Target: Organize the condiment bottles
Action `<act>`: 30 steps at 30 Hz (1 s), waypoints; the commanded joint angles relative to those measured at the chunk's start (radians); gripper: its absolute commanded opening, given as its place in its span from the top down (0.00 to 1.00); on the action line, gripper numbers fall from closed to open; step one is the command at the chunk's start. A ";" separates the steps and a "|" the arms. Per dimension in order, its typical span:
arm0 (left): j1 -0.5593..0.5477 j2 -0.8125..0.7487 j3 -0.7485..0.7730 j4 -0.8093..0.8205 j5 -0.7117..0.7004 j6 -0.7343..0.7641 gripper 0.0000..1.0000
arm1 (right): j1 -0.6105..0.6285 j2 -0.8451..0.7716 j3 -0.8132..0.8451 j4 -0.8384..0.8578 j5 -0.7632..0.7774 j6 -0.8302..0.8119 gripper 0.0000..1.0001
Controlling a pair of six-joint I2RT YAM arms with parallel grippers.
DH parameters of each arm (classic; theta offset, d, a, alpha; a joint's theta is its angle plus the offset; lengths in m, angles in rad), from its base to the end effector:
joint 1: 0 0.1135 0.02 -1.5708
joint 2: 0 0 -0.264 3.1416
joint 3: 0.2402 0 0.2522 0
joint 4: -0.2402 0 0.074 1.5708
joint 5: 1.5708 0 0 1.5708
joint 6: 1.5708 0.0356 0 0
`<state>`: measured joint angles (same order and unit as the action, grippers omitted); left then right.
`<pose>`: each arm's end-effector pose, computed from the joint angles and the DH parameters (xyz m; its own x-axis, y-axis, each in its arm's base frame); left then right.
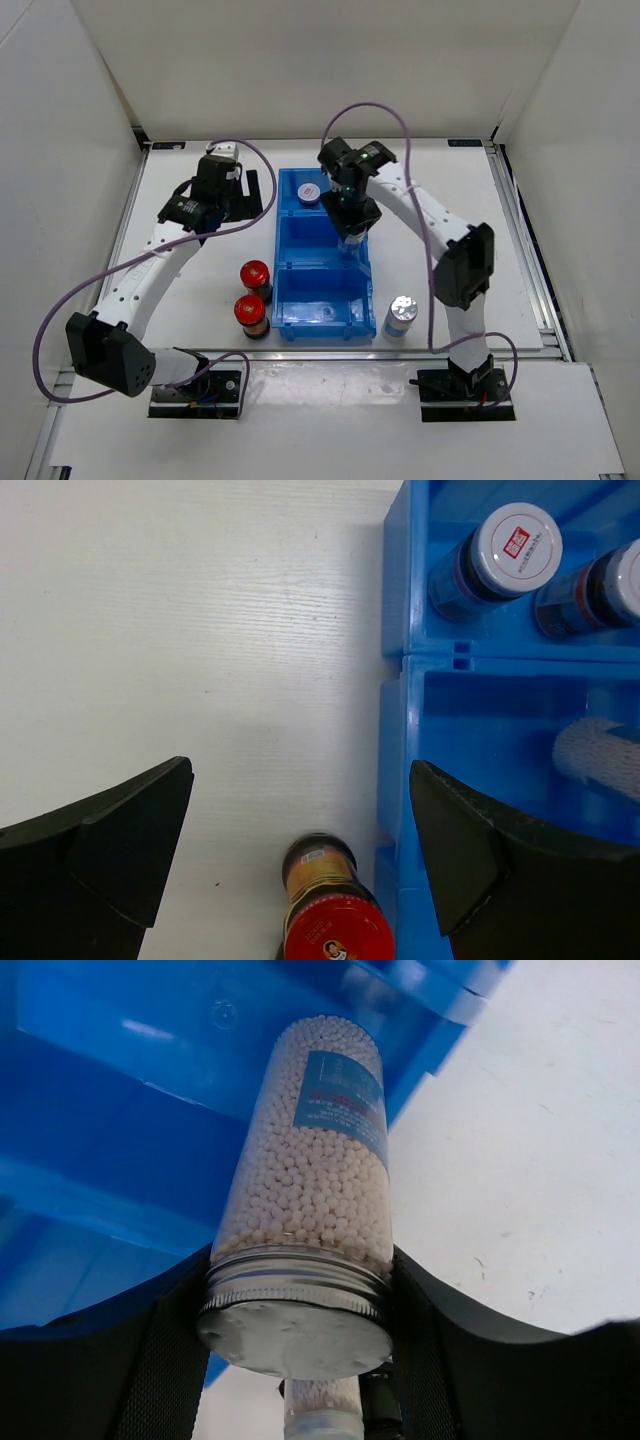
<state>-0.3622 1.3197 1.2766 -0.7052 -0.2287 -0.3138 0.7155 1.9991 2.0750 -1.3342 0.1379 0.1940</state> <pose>0.2660 -0.0922 0.3447 -0.6637 -0.0700 -0.7447 -0.0159 0.9967 -0.0795 0.3073 0.2606 0.3281 -0.8239 -0.4630 -0.3269 -0.4678 0.8811 -0.0691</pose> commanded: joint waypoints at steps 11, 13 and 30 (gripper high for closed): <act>-0.003 -0.062 -0.052 0.009 -0.032 0.009 0.00 | -0.011 0.179 0.142 -0.102 0.025 -0.030 0.26; -0.003 -0.062 -0.052 0.009 -0.032 0.009 0.00 | -0.011 0.168 0.151 -0.111 0.025 -0.021 0.01; -0.003 -0.062 -0.072 0.000 -0.032 -0.019 0.00 | 0.042 -0.526 -0.436 -0.051 0.136 0.211 0.01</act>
<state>-0.3622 1.3010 1.2171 -0.7036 -0.2485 -0.3210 0.7929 1.6024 1.8149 -1.3010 0.3847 0.3344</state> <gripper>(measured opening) 0.998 0.993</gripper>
